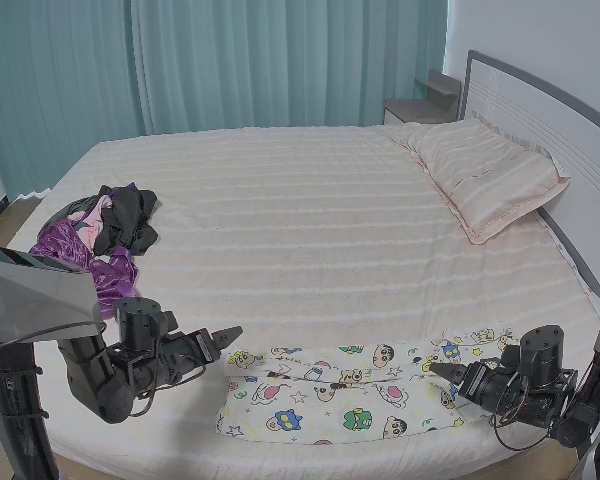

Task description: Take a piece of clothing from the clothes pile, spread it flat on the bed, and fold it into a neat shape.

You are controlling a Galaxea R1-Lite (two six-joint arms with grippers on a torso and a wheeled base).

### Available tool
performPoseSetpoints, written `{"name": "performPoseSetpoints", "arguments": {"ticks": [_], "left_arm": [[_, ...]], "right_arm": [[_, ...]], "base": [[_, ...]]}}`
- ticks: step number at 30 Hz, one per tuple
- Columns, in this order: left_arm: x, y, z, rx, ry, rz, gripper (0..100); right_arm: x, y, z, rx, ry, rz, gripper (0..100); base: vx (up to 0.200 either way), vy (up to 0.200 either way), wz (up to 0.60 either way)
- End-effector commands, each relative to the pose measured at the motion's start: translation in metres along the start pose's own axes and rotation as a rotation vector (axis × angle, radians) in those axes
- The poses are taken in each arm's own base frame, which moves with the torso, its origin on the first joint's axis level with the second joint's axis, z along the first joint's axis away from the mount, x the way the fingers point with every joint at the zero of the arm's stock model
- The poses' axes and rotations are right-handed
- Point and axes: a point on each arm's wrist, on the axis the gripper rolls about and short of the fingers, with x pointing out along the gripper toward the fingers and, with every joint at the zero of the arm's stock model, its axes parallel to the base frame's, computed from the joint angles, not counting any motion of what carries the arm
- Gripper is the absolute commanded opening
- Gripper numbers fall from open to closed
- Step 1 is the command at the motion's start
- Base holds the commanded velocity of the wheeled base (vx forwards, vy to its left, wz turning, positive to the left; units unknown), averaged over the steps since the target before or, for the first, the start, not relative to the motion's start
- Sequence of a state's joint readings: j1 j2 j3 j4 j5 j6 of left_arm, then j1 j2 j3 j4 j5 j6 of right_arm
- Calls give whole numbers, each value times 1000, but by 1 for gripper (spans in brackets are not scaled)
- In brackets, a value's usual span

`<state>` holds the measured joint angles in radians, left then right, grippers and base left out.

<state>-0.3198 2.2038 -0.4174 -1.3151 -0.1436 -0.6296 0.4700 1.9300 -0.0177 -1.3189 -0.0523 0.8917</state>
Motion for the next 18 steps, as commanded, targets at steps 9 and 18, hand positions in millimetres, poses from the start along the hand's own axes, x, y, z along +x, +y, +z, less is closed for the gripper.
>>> {"name": "performPoseSetpoints", "arguments": {"ticks": [9,18], "left_arm": [[61,-15,2,72,160,-62,100],[61,-16,-3,75,178,-64,100]], "right_arm": [[1,-5,-5,-2,26,-26,100],[4,-7,-6,1,35,-39,100]], "base": [[0,0,0],[0,0,0]]}}
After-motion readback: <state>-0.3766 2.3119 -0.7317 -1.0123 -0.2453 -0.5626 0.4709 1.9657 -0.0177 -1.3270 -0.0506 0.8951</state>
